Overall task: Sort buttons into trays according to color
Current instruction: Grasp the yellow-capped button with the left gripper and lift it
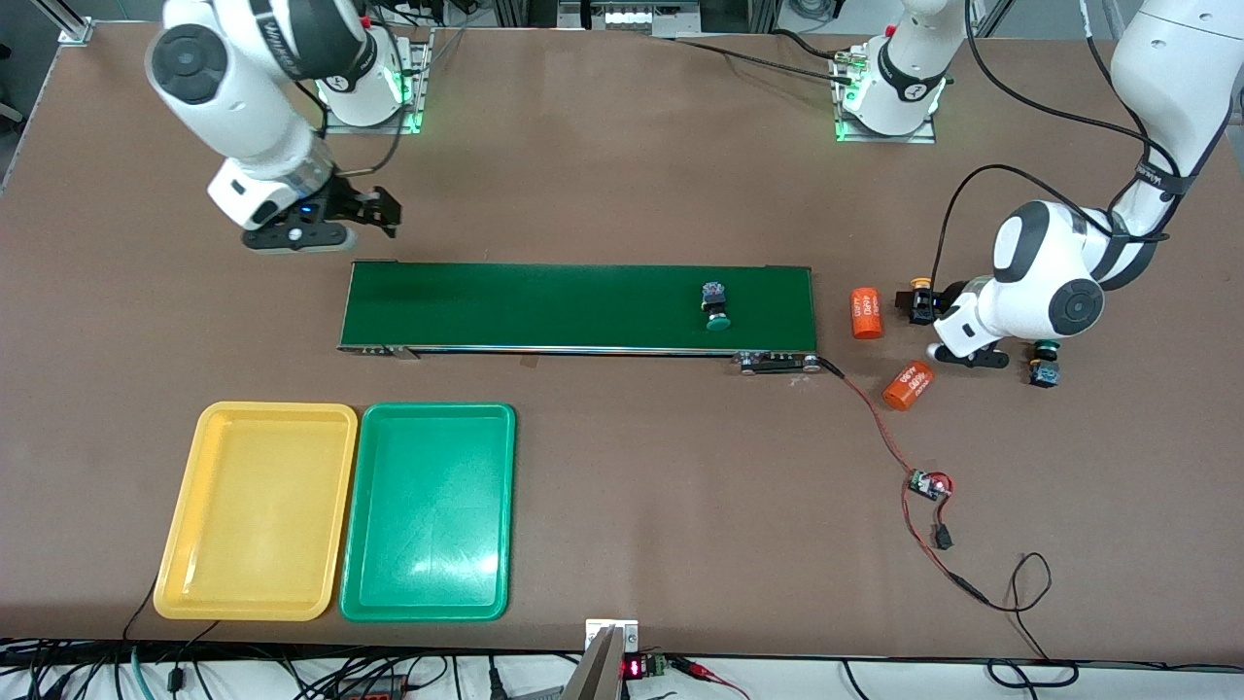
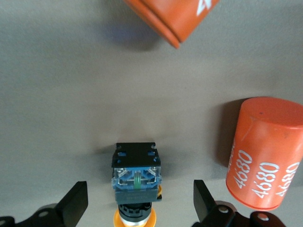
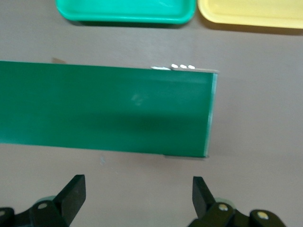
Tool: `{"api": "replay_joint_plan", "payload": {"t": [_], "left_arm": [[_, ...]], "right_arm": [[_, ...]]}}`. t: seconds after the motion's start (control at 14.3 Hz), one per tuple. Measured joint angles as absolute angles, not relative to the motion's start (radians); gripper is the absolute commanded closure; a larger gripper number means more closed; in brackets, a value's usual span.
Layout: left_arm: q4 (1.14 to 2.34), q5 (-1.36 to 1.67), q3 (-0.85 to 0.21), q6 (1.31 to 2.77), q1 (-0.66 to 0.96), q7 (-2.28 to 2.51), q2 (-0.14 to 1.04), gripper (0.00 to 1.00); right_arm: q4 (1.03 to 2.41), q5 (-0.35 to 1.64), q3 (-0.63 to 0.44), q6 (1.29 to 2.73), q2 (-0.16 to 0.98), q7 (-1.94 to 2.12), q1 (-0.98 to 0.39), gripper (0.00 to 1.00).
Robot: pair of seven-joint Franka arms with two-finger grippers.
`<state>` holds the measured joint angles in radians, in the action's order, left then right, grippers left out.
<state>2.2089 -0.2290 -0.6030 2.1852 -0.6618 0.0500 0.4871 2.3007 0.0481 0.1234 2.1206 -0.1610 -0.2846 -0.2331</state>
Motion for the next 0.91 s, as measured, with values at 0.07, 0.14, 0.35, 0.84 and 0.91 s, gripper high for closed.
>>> {"api": "replay_joint_plan", "payload": {"t": [0.07, 0.14, 0.35, 0.84, 0.91], "left_arm": [[2.21, -0.229, -0.603, 2.186, -0.662, 0.05, 0.487, 0.59], [2.211, -0.229, -0.603, 2.186, -0.662, 0.05, 0.487, 0.73], [2.211, -0.229, -0.603, 2.186, -0.662, 0.048, 0.486, 0.95], [2.148, -0.229, -0.648, 2.111, -0.667, -0.031, 0.428, 1.0], [2.1, -0.229, -0.682, 2.054, -0.667, -0.031, 0.415, 1.0]], "right_arm": [[2.301, 0.048, 0.124, 2.151, -0.146, -0.321, -0.255, 0.0], [2.302, 0.048, 0.124, 2.175, -0.13, -0.366, -0.278, 0.0], [2.302, 0.048, 0.125, 2.219, -0.085, -0.487, -0.349, 0.0], [2.303, 0.048, 0.125, 2.323, 0.012, -0.512, -0.424, 0.0], [2.303, 0.048, 0.125, 2.327, 0.016, -0.512, -0.424, 0.0]]}}
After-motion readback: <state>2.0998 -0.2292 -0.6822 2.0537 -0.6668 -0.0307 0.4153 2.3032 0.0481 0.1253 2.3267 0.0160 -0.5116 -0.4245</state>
